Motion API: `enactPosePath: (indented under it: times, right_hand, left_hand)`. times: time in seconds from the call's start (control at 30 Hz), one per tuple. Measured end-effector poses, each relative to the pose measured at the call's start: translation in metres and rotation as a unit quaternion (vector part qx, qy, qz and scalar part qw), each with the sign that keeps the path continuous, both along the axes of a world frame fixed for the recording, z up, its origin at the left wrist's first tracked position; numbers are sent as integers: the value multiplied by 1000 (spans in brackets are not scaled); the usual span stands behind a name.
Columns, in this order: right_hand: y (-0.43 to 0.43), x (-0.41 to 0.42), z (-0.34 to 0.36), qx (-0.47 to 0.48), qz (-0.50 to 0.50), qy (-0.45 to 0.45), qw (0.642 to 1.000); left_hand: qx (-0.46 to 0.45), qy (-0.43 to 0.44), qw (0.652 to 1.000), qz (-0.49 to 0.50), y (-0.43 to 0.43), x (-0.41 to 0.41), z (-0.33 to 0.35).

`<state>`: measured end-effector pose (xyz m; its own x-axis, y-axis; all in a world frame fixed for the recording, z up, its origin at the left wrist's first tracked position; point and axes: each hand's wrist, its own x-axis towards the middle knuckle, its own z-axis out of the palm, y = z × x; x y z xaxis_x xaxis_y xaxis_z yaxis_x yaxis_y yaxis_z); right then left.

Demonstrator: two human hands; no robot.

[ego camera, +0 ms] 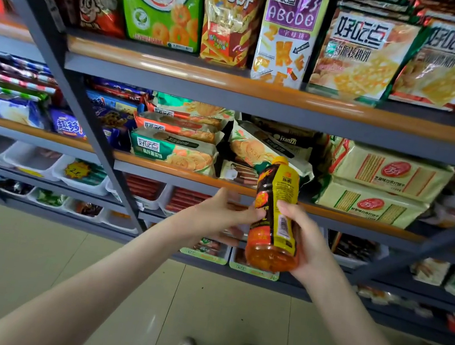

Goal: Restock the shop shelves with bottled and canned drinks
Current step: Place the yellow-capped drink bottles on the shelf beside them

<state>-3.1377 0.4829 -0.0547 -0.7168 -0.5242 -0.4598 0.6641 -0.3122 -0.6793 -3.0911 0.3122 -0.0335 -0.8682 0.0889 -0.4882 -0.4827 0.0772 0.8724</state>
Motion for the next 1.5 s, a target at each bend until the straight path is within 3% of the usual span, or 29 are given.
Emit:
enactPosePath:
  times: [0.1,0.2,0.5,0.63,0.73,0.8,0.9,0.97,1.03,1.1,1.17,1.23,1.33,1.5]
  right_hand:
    - [-1,0,2,-1,-10,56,998]
    - [-1,2,3,21,28,118,992]
    - [-3,-11,-5,229,94,75,966]
    - [-1,-9,-11,216,101,74,968]
    - [3,-10,-13,200,62,133,969]
    - [2,-9,-10,184,44,193,963]
    - [0,-4,-7,144,38,256,955]
    - [-1,-2,-6,144,50,292,944]
    - [0,0,-3,166,68,346,921]
    - [0,1,0,188,77,386,900]
    - [-2,2,3,214,72,413,882]
    - [-6,3,5,236,42,436,867]
    - [-11,-1,15,214,-17,461,861]
    - [-25,-8,63,198,-71,559,802]
  left_hand:
    - [137,-94,985,-39,4,2,-9]
    - [210,-63,974,-63,5,2,-18]
    - [-28,-57,994,-92,8,-3,-10]
    - [-119,-65,984,-119,9,-5,-7]
    - [-170,-30,973,-151,4,-4,-9]
    - [-160,1,975,-157,1,-4,-12]
    - [-32,29,993,-109,-2,-6,-15]
    - [-8,61,993,-100,-3,-6,-16]
    - [-40,98,990,-97,-3,-6,-17]
    - [-135,137,977,-96,-3,-3,-15]
    - [-256,188,943,-96,-2,-2,-10]
    - [-313,230,917,-87,0,-3,-2]
    - [-326,258,907,-73,-8,-8,10]
    - [-187,337,919,-85,-34,-12,43]
